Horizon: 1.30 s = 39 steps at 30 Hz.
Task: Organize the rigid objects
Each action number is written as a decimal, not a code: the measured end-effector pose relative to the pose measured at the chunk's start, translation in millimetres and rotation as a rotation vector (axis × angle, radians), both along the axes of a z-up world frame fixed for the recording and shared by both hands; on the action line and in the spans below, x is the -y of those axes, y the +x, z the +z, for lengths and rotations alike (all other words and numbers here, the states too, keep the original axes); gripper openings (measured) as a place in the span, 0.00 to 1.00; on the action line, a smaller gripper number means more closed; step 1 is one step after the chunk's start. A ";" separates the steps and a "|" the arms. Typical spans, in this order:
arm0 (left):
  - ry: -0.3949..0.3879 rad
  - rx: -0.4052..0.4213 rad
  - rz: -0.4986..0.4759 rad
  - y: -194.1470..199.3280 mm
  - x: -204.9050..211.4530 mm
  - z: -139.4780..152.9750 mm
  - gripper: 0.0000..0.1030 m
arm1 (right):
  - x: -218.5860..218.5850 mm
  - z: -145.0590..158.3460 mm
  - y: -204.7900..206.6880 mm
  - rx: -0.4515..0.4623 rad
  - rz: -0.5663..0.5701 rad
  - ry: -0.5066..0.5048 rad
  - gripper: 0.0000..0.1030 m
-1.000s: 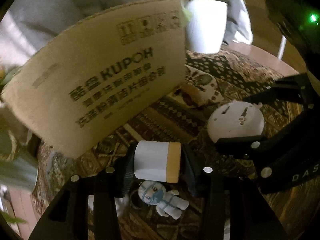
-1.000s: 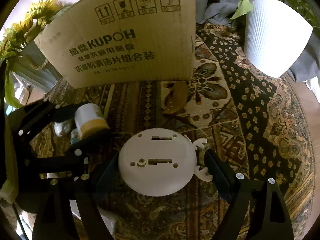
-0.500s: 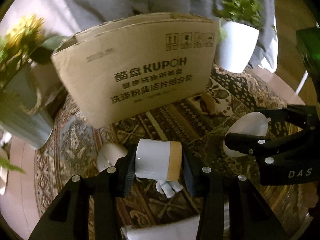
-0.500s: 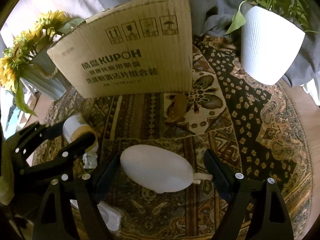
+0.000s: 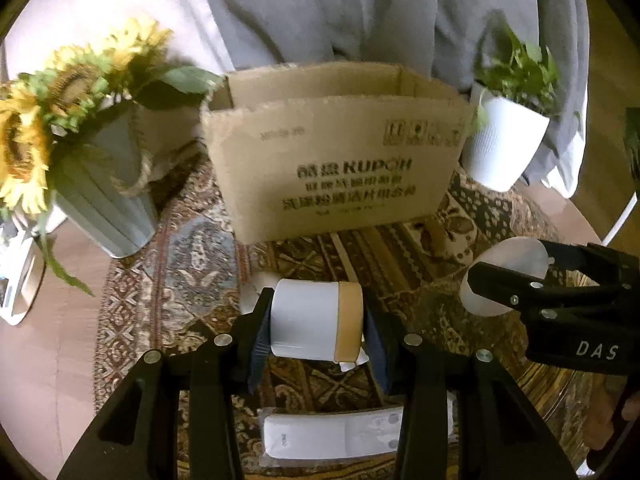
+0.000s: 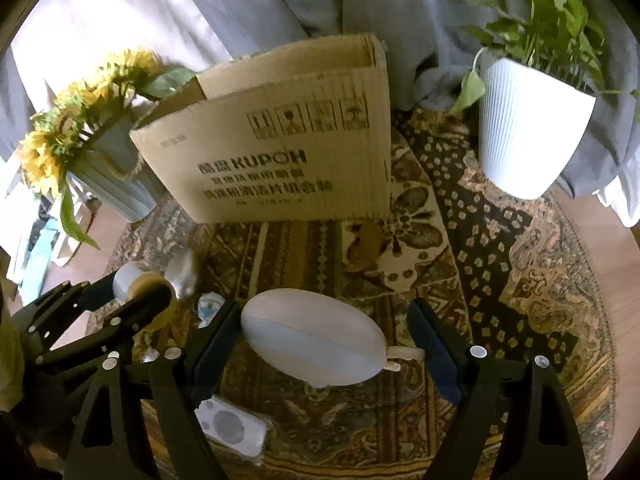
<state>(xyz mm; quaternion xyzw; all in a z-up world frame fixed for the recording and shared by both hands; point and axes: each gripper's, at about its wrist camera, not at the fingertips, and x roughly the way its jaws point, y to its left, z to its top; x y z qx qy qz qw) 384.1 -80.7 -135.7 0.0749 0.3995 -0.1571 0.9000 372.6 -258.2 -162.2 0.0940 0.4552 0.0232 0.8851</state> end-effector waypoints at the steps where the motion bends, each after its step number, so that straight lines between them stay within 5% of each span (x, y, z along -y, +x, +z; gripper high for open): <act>1: -0.001 0.009 0.005 -1.1 -1.1 3.2 0.40 | -0.5 3.5 -1.2 0.009 0.002 -0.001 0.82; 19: -0.058 0.246 0.053 -25.6 -20.0 82.4 0.40 | -10.5 82.6 -24.8 0.240 0.014 -0.032 0.80; 20: -0.060 0.257 0.055 -25.8 -20.5 86.1 0.40 | -10.9 86.7 -25.7 0.251 0.014 -0.031 0.79; 22: -0.068 0.274 0.058 -25.0 -21.1 92.1 0.40 | -10.9 95.8 -26.5 0.279 0.014 -0.029 0.43; 26: -0.085 0.263 0.065 -16.4 -20.5 94.2 0.40 | -13.1 104.0 -18.1 0.293 0.017 -0.038 0.33; 39: -0.061 0.203 0.114 -8.7 -37.6 66.5 0.40 | -28.1 70.3 2.9 0.179 0.078 0.018 0.37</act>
